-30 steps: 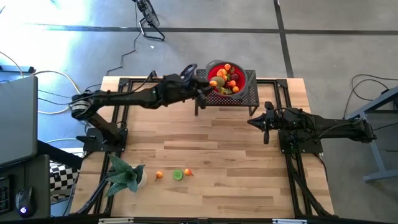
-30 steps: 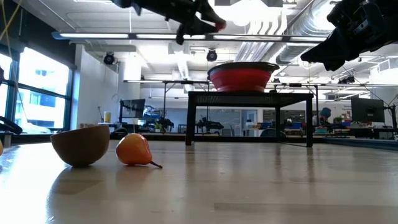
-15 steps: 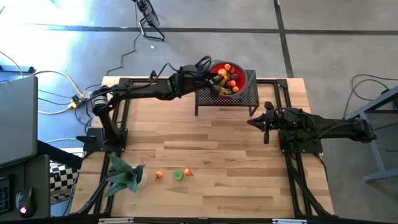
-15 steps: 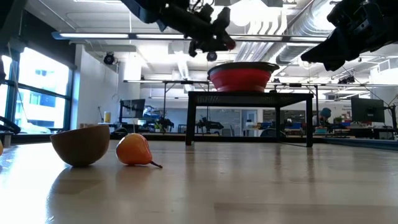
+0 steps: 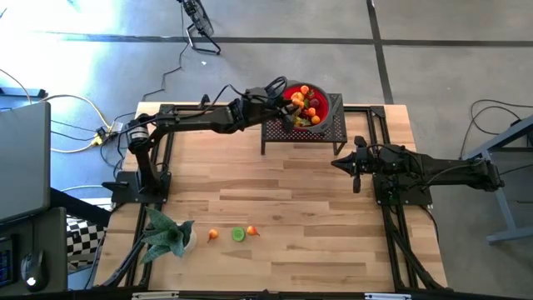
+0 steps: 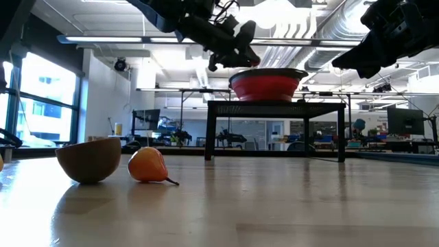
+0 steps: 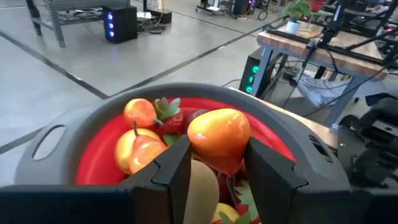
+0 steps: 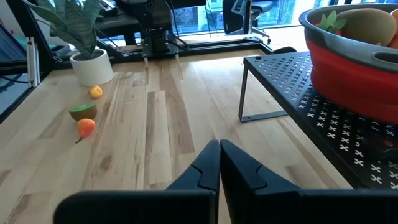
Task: Pick & Place Fruit
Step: Put the pear into the strainer on the shelf, then put the half kiwi into the strainer on the shelf
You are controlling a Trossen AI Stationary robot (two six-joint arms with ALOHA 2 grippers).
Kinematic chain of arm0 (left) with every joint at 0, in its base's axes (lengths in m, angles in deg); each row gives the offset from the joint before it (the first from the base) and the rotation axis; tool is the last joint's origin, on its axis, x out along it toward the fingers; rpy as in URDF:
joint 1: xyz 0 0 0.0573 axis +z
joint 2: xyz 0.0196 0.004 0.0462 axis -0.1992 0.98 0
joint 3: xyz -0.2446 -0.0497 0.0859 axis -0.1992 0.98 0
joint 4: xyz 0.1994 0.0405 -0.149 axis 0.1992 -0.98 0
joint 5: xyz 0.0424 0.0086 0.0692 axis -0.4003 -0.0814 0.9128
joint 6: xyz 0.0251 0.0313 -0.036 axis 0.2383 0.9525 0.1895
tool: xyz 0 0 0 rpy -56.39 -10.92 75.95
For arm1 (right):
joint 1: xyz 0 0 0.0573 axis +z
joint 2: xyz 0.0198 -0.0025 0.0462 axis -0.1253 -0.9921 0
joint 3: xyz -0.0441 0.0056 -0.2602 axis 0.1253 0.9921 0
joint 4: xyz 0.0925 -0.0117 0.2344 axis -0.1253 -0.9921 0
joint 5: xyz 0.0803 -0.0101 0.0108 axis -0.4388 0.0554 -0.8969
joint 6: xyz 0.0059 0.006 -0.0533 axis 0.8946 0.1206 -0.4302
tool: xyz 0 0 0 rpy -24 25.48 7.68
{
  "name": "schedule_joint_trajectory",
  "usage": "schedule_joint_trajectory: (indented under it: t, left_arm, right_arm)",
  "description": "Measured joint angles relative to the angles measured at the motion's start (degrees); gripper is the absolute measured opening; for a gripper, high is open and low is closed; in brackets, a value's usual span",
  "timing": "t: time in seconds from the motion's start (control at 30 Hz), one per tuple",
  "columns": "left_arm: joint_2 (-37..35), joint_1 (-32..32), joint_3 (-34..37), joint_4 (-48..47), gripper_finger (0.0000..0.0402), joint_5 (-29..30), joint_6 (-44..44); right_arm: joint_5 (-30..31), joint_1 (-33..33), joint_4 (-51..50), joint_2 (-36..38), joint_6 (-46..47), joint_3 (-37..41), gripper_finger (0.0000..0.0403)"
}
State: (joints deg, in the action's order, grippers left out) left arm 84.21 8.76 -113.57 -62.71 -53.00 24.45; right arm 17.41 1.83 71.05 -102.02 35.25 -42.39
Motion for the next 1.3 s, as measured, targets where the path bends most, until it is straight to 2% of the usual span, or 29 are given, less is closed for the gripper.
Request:
schedule_joint_trajectory:
  t: [0.13, 0.4, 0.63, 0.9, 1.03, 1.13, 1.3]
  left_arm:
    - [0.0, 0.0, 0.0, 0.9, 0.0154, -1.1, 0.0]
    - [0.0, 0.0, 0.0, 1.7, 0.0233, -2.5, 0.0]
    - [-0.8, 0.0, 0.1, 1.9, 0.0246, -2.5, -0.6]
    - [-5.6, 0.0, 0.1, -5.0, 0.0246, -5.8, 0.3]
    - [-7.8, -1.2, 0.1, -9.3, 0.0237, -5.3, 1.5]
    - [-8.5, -3.0, 0.1, -10.0, 0.0209, -4.2, 3.9]
    - [-9.6, -5.8, 0.1, -13.3, 0.0141, -3.9, 7.1]
  right_arm:
    - [0.0, 0.0, 0.0, 0.0, 0.0, 0.0, 0.0005]
    - [0.1, 0.0, 0.0, 0.0, 0.0, 0.0, 0.0005]
    - [0.0, 0.0, 0.0, 0.0, 0.1, 0.0, 0.0005]
    - [0.0, 0.0, 0.0, 0.0, 0.1, 0.0, 0.0005]
    - [0.0, 0.0, 0.0, 0.0, 0.1, 0.0, 0.0005]
    - [0.2, 0.0, 0.1, 0.0, 0.1, 0.0, 0.0005]
    - [0.2, 0.0, 0.1, 0.0, 0.4, 0.0, 0.0005]
